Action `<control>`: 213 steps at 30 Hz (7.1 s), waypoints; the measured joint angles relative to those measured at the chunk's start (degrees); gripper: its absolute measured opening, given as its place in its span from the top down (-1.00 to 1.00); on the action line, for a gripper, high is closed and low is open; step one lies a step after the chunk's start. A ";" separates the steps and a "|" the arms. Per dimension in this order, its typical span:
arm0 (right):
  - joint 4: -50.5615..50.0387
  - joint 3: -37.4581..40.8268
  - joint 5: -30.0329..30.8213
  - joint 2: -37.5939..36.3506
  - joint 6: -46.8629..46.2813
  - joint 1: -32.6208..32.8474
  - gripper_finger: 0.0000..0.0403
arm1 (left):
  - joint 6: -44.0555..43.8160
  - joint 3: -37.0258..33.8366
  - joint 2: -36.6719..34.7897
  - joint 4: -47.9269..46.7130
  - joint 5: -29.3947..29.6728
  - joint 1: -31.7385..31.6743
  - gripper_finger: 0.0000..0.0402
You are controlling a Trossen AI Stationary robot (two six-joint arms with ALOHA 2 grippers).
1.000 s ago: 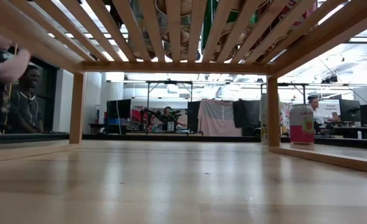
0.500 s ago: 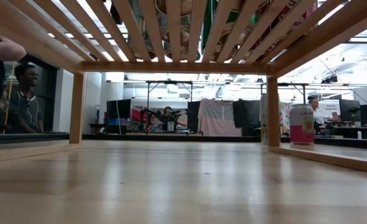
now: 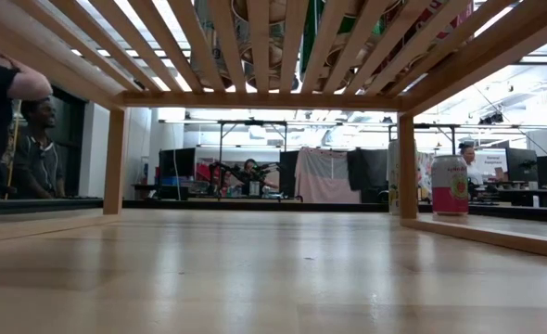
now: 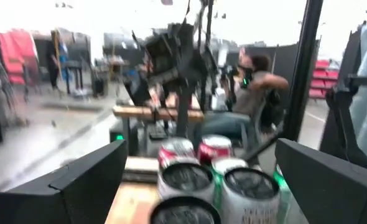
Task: Place canned beverage on shelf
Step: Put the white-yellow soda can on the shelf and aligned with the other white-yellow soda can
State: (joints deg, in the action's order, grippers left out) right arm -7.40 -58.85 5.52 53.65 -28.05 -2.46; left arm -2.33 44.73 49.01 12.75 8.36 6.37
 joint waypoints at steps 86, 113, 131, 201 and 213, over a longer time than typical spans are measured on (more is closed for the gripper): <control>-29.68 -33.53 7.42 22.28 9.65 -21.56 -0.06 | 19.99 6.91 -3.58 -2.69 43.01 -0.90 -0.99; -8.37 -36.76 -8.58 30.77 19.55 -6.19 -0.06 | 2.82 41.20 22.00 -42.12 -22.02 -23.72 -0.99; -9.51 -36.70 -8.02 30.75 23.19 -6.19 -0.06 | 5.42 42.10 24.22 -42.02 -23.41 -24.90 -0.46; 28.79 -36.74 -35.48 43.38 5.05 -10.56 -0.82 | -45.70 -2.73 13.35 40.25 -36.16 -23.64 -0.15; 31.74 -36.70 -34.38 43.65 5.24 -8.54 -0.82 | -44.53 -1.23 14.04 40.54 -36.56 -22.91 -0.15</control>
State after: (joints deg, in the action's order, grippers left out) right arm 24.34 -95.55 -28.86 97.30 -22.81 -11.00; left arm -46.86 43.50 63.05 53.29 -28.20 -16.53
